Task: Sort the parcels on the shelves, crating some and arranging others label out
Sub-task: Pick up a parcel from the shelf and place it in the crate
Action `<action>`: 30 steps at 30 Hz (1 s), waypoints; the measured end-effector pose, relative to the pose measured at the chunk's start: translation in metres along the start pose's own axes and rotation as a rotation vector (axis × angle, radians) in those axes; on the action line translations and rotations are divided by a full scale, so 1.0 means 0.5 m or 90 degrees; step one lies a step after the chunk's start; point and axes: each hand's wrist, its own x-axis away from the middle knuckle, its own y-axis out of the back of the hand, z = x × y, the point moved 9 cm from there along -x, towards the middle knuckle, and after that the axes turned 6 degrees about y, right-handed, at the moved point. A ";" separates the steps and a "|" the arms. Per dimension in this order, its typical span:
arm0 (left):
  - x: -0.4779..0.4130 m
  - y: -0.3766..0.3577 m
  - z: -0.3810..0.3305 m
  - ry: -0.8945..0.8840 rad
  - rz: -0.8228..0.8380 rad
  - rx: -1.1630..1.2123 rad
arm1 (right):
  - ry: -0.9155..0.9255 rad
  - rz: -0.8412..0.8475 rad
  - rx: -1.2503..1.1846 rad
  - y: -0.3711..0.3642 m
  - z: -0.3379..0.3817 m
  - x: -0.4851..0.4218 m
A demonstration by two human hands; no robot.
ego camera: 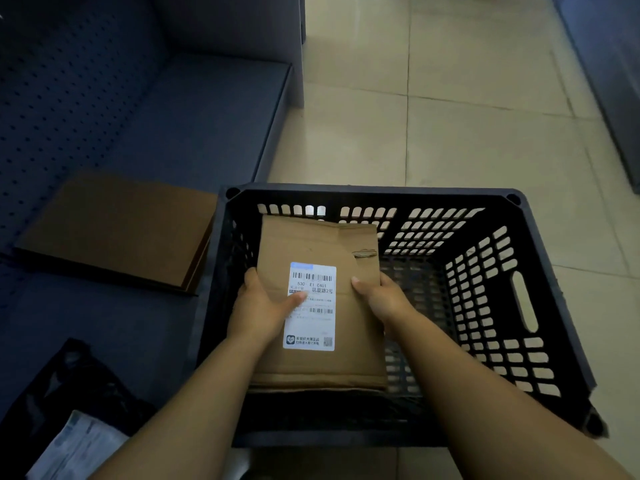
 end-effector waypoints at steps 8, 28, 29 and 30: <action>-0.058 -0.046 0.056 0.090 0.025 -0.051 | -0.034 0.037 0.087 -0.031 -0.069 -0.049; -0.064 -0.053 0.084 0.137 -0.057 -0.275 | -0.042 0.078 0.301 -0.063 -0.131 -0.080; -0.059 -0.053 0.077 0.124 -0.057 -0.302 | -0.044 0.075 0.315 -0.062 -0.129 -0.075; -0.055 -0.053 0.071 0.111 -0.053 -0.325 | -0.046 0.075 0.330 -0.062 -0.127 -0.072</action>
